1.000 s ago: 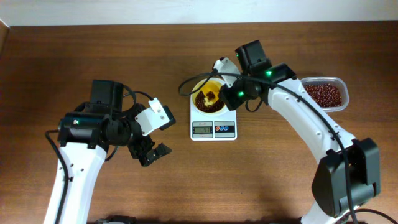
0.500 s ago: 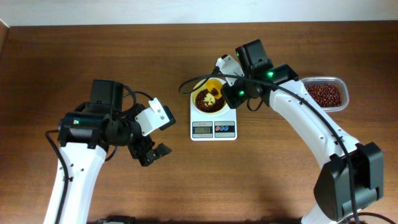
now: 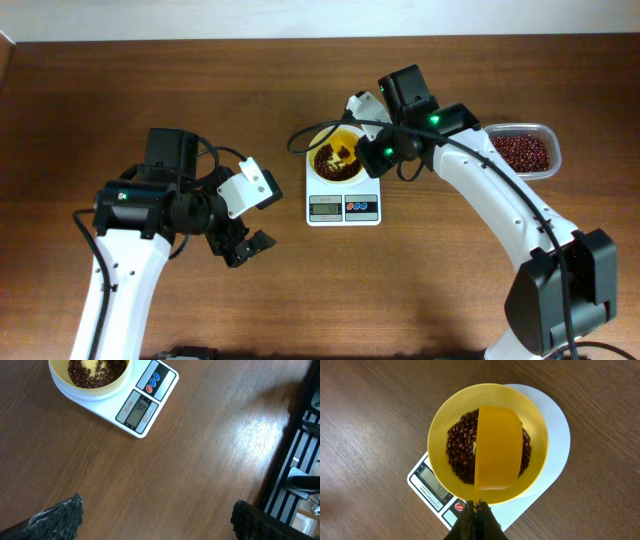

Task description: Scoop item into bowl and weigh 50g on scale

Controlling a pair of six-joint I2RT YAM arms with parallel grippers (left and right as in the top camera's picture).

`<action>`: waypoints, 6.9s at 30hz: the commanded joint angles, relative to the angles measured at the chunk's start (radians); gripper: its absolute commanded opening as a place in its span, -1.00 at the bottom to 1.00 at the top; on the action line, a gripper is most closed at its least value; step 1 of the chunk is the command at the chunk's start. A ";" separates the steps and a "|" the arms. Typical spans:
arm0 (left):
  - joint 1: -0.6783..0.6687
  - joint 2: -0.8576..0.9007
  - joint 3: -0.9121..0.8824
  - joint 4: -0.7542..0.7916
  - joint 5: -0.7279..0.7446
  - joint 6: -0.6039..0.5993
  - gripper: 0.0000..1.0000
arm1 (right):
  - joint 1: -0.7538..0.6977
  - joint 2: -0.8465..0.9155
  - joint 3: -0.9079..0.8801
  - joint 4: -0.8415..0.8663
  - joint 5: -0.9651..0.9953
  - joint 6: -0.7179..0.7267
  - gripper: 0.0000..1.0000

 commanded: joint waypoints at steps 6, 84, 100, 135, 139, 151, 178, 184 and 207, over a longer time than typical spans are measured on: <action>-0.004 -0.004 0.013 -0.001 0.018 0.016 0.97 | 0.011 -0.045 0.043 0.013 0.072 0.009 -0.92; -0.004 -0.004 0.013 -0.001 0.018 0.016 0.97 | 0.054 -0.048 0.098 -0.068 -0.050 0.095 -0.92; -0.004 -0.004 0.013 -0.001 0.018 0.016 0.97 | -0.127 -0.047 0.098 -0.076 -0.378 0.183 -0.92; -0.004 -0.004 0.013 -0.001 0.018 0.016 0.98 | -0.242 -0.055 0.099 -0.027 -0.294 0.225 -0.92; -0.004 -0.004 0.013 -0.001 0.018 0.016 0.97 | -0.385 -0.090 0.099 -0.077 -0.253 0.225 -0.92; -0.004 -0.004 0.013 -0.001 0.018 0.016 0.98 | -0.729 -0.129 0.098 -0.241 0.251 0.188 -0.92; -0.004 -0.004 0.013 -0.001 0.018 0.016 0.97 | -0.518 -0.101 0.098 -0.233 0.534 0.161 -0.92; -0.004 -0.004 0.013 -0.001 0.018 0.016 0.97 | -0.514 -0.101 0.098 -0.234 0.539 0.161 -0.92; -0.004 -0.004 0.013 -0.001 0.018 0.016 0.97 | -0.958 -0.117 0.096 -0.892 -0.727 -0.687 -0.92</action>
